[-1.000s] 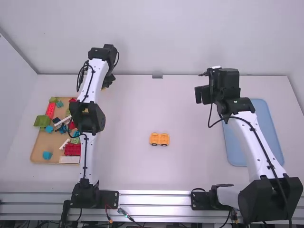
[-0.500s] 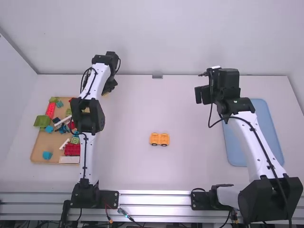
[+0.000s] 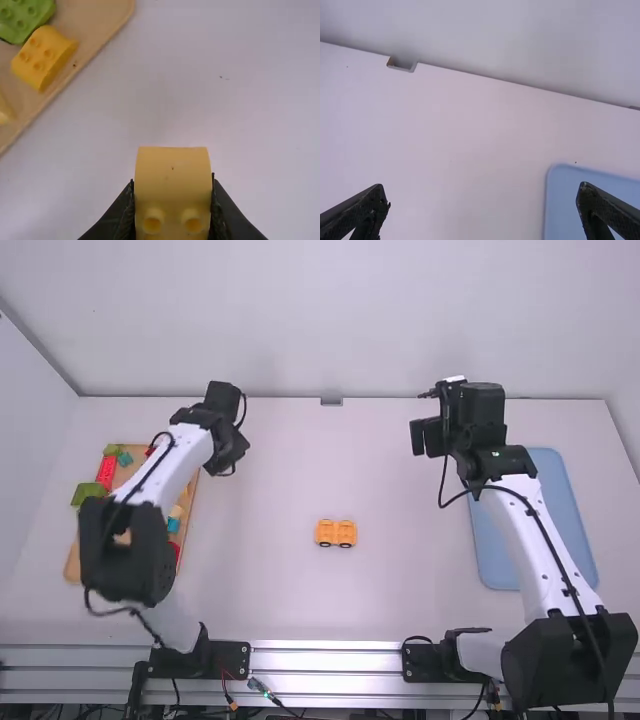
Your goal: Assemble lego blocks to make yellow taxi
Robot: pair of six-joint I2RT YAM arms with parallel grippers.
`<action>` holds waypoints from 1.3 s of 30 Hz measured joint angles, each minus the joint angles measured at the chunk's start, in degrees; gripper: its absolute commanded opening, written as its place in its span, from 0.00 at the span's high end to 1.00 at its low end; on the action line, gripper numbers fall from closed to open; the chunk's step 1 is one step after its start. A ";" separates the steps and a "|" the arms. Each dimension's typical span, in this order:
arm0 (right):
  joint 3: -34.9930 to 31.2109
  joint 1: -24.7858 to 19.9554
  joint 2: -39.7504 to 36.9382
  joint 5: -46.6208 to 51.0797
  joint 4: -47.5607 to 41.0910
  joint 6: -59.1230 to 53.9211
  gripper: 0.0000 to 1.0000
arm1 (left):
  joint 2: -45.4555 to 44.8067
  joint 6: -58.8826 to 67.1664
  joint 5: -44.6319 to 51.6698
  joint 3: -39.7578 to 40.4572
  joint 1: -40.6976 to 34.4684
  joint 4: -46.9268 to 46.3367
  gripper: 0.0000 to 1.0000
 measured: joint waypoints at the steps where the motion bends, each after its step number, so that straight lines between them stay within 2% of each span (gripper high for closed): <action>1: -0.02 0.00 0.00 -0.17 0.15 0.11 0.01 | -5.44 -1.92 0.87 -4.83 0.04 1.88 0.96; 5: 0.00 0.00 0.00 -0.20 0.15 0.11 0.01 | -12.81 -7.02 3.78 -14.38 0.11 6.03 0.98; 8: -0.02 0.00 0.00 -0.11 -0.13 0.11 0.01 | -15.50 -12.55 10.80 -22.05 0.11 10.05 0.97; 13: -0.02 0.00 0.00 -0.13 -0.04 0.00 0.01 | -15.65 -16.26 16.33 -26.60 -0.35 12.52 0.98; 17: -0.02 0.00 0.00 -1.18 -0.04 -0.11 0.01 | -15.56 -22.03 17.11 -26.71 -2.47 12.83 0.98; 27: -0.02 0.00 0.00 -2.86 -0.02 0.07 0.01 | -11.28 -42.56 11.32 -26.60 -11.76 8.11 0.98; 33: -0.02 0.00 0.00 -2.86 -0.02 -0.07 0.00 | -7.67 -48.13 10.19 -23.85 -12.59 8.13 0.98; 39: 0.00 0.00 0.00 -2.86 -0.04 -0.04 0.01 | 1.05 -50.23 12.02 -18.62 -12.63 4.83 0.97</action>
